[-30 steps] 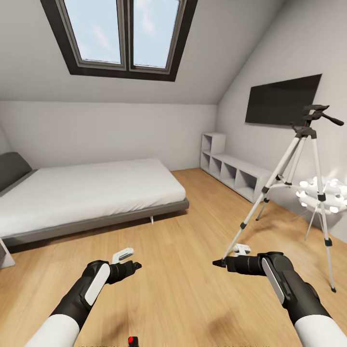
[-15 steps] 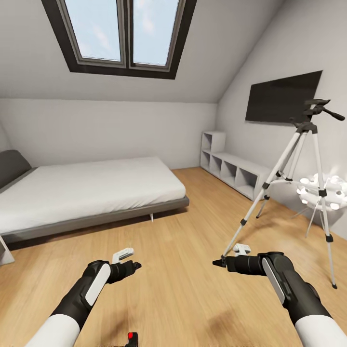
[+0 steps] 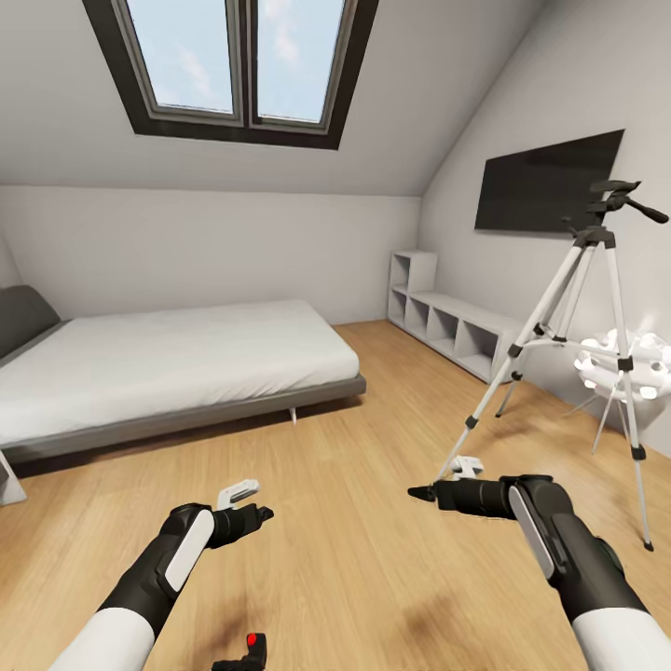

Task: Attach the digital camera to the camera tripod in the bedroom.

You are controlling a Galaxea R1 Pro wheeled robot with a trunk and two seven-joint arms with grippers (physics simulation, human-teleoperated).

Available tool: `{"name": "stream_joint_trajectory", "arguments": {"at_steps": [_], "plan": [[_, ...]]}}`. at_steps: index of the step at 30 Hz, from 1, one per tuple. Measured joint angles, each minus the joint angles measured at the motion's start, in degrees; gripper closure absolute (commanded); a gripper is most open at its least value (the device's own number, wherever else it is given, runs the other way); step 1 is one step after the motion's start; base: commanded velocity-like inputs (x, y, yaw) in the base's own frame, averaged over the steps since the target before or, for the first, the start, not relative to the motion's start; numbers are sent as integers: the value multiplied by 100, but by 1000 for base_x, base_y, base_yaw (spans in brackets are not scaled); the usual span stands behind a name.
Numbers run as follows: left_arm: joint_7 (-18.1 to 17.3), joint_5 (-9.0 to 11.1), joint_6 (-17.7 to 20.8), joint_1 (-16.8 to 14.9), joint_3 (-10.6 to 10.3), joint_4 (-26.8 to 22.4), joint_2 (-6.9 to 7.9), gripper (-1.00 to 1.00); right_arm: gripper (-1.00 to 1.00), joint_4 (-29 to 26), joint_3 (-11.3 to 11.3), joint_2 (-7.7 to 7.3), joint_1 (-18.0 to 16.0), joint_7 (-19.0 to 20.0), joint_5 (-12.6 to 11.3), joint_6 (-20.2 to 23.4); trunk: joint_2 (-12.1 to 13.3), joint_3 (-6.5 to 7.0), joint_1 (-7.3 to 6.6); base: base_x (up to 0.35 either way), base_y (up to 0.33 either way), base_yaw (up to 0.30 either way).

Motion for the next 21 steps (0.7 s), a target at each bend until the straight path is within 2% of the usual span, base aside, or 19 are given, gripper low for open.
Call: {"name": "stream_joint_trajectory", "arguments": {"at_steps": [6, 15, 21], "plan": [[2, 0, 0, 0, 1, 1, 0, -100, -100, -549, -84, -19, 4, 270, -226, 578, -241, -108, 132, 0, 0, 0], [17, -3, 0, 0, -6, 0, -1, -100, -100, -718, -206, -141, 9, 472, -285, 582, -602, -269, 330, 0, 0, 0], [53, -8, 0, 0, -22, 0, -13, -100, -100, -734, -218, -161, 9, 494, -306, 583, -842, -377, 462, 0, 0, 0]]}}
